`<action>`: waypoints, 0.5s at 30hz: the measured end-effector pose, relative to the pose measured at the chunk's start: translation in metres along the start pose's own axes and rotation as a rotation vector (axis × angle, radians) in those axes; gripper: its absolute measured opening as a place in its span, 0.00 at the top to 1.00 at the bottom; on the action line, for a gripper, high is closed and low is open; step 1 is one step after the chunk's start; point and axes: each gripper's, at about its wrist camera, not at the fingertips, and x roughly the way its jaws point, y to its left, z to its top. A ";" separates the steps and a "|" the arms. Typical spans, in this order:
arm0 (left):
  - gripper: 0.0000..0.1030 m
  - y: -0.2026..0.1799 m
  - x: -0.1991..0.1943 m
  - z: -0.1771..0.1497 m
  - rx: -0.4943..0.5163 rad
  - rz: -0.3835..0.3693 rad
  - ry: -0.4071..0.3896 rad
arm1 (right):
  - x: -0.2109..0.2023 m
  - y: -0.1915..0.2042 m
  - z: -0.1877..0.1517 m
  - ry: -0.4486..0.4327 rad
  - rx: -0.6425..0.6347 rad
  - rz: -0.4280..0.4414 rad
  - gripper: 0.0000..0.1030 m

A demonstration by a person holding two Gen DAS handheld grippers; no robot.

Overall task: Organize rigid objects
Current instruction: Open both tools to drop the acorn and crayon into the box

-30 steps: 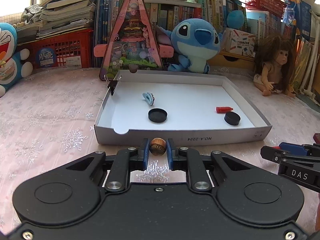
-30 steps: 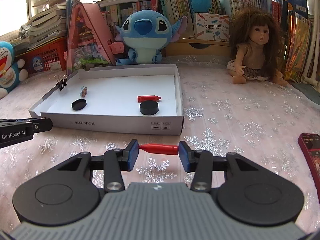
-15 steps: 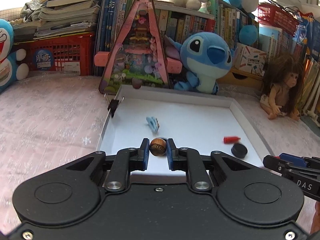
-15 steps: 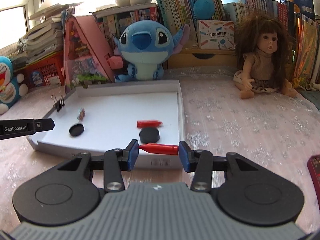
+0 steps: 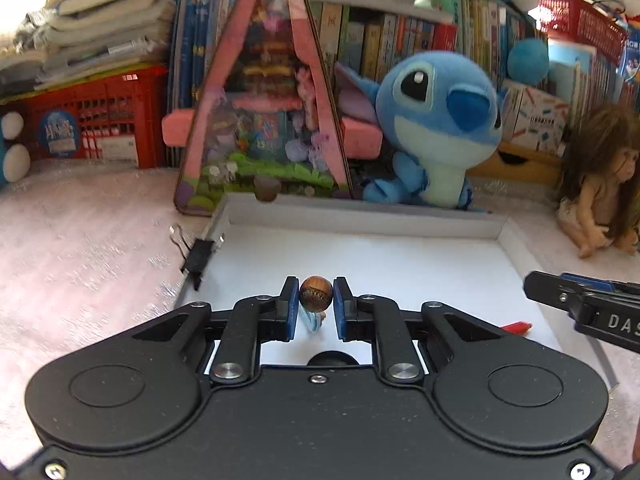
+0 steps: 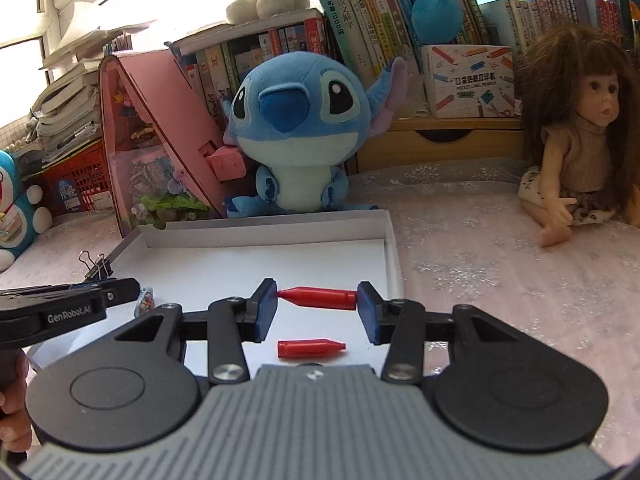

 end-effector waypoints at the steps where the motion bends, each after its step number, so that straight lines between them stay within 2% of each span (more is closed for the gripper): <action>1: 0.84 0.000 0.004 -0.002 -0.002 0.002 0.008 | 0.004 0.002 -0.002 0.002 -0.008 -0.007 0.52; 15: 0.83 -0.004 0.017 -0.011 0.029 0.021 0.022 | 0.027 0.010 -0.015 0.051 -0.073 -0.073 0.52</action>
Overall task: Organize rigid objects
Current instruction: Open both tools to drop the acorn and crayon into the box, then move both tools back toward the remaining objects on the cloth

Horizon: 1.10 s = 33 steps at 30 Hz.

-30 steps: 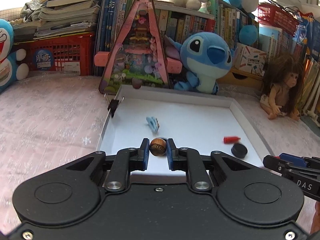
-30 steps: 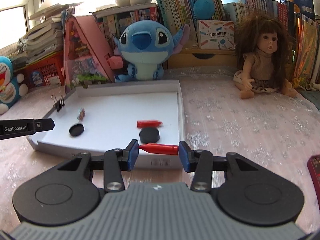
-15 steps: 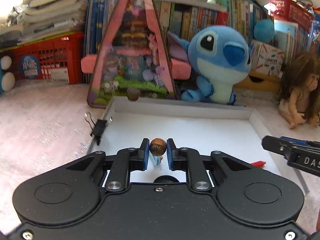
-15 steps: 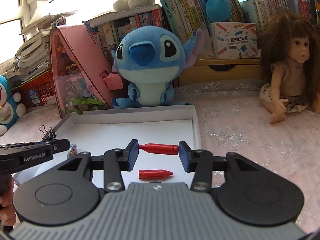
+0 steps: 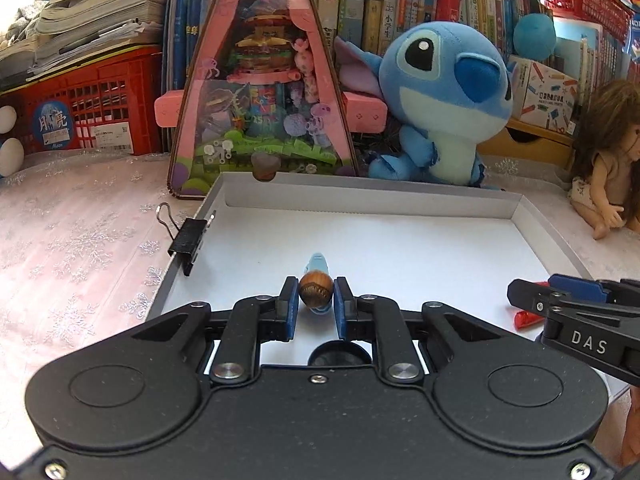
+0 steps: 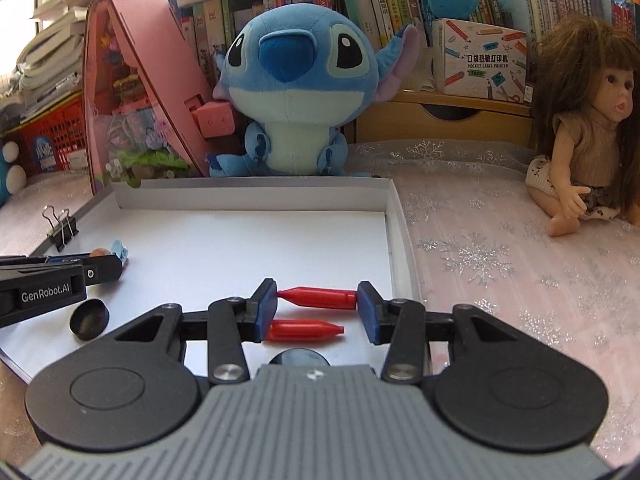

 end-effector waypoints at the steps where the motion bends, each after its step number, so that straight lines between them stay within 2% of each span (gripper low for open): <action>1: 0.83 -0.001 0.001 0.000 -0.001 0.000 0.005 | 0.000 0.001 0.000 0.003 -0.004 0.000 0.52; 2: 0.83 -0.001 0.001 -0.001 0.000 0.001 0.010 | 0.000 0.001 0.000 0.003 -0.004 -0.001 0.52; 4: 0.83 -0.003 0.000 -0.001 0.010 0.008 0.007 | -0.001 0.000 0.000 -0.003 0.011 0.003 0.40; 8: 0.81 -0.006 -0.007 0.000 0.019 0.012 -0.002 | -0.008 -0.001 0.000 -0.020 0.023 0.008 0.36; 13: 0.65 -0.011 -0.023 -0.001 0.044 0.019 -0.020 | -0.025 0.001 0.000 -0.059 0.001 0.009 0.28; 18: 0.57 -0.019 -0.045 -0.007 0.087 0.017 -0.036 | -0.044 0.004 -0.003 -0.075 -0.020 0.002 0.27; 23: 0.51 -0.020 -0.069 -0.017 0.090 -0.004 -0.044 | -0.068 0.005 -0.011 -0.071 -0.031 -0.007 0.19; 33: 0.45 -0.020 -0.111 -0.040 0.110 -0.048 -0.048 | -0.101 0.006 -0.029 -0.019 -0.043 -0.021 0.18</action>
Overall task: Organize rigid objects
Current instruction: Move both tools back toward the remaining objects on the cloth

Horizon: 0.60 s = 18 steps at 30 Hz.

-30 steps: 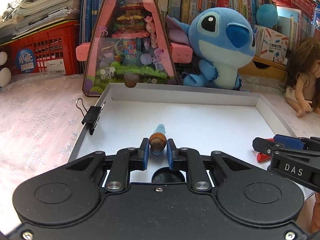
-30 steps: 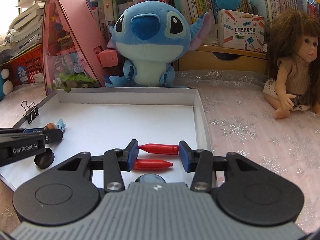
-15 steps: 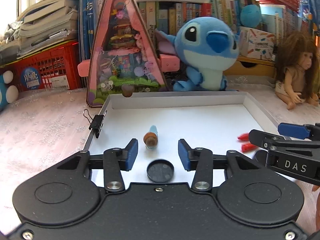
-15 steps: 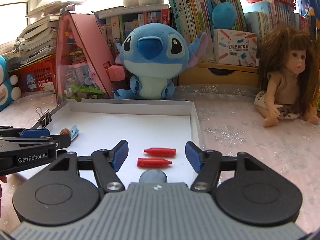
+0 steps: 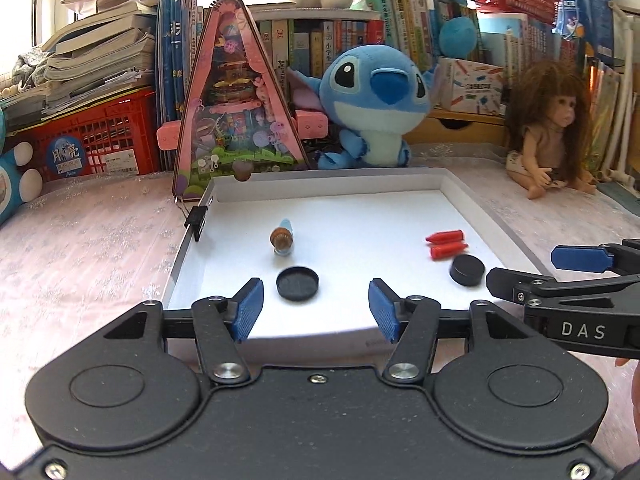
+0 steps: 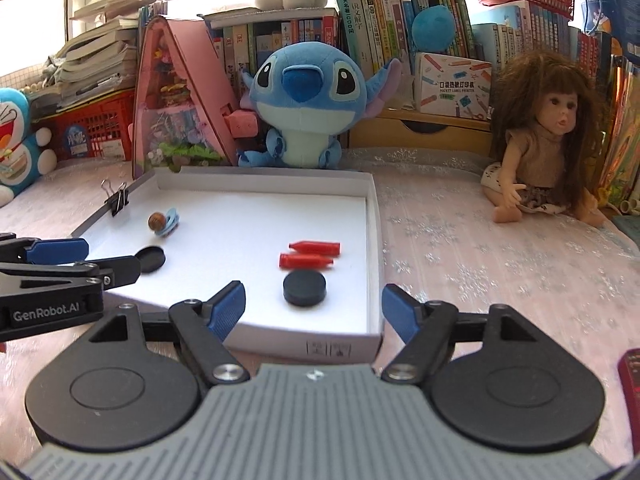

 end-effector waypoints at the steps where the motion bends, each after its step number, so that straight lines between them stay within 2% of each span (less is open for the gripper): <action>1: 0.44 -0.001 -0.004 -0.002 0.000 -0.007 0.002 | -0.003 0.000 -0.001 0.005 -0.001 0.002 0.18; 18: 0.37 -0.007 -0.077 -0.053 0.034 -0.128 -0.005 | -0.054 0.011 -0.043 0.128 -0.044 0.072 0.15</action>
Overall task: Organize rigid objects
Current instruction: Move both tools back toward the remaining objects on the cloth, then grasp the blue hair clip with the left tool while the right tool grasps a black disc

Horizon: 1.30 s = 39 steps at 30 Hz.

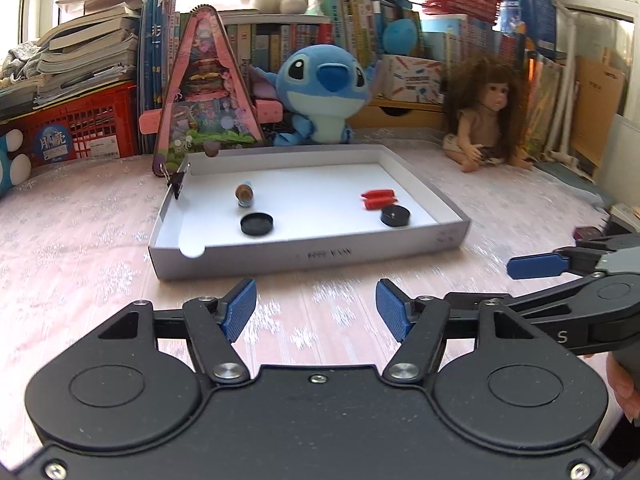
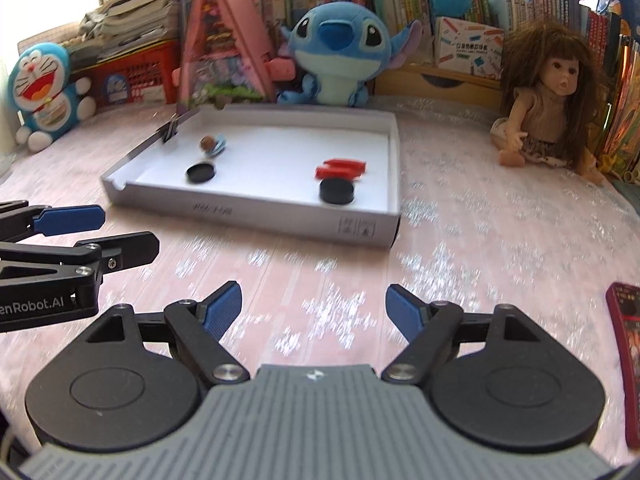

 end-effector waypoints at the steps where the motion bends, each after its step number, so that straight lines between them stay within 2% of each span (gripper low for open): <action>1: 0.37 -0.001 -0.003 -0.003 0.005 -0.003 0.002 | -0.001 0.001 -0.002 0.006 -0.003 0.004 0.15; 11: 0.36 -0.006 -0.028 -0.027 0.015 -0.021 0.016 | -0.013 0.006 -0.022 0.034 -0.005 0.034 0.15; 23: 0.36 0.010 -0.058 -0.057 0.007 -0.048 0.046 | -0.043 0.000 -0.056 -0.006 -0.039 0.083 0.15; 29: 0.36 0.014 -0.070 -0.068 0.017 -0.069 0.036 | -0.052 -0.004 -0.058 -0.040 -0.031 0.090 0.15; 33: 0.36 0.011 -0.072 -0.071 0.031 -0.088 0.031 | -0.055 -0.003 -0.059 -0.042 -0.036 0.134 0.15; 39: 0.37 0.010 -0.058 -0.072 0.015 -0.052 0.051 | -0.051 0.008 -0.063 -0.031 -0.076 0.163 0.15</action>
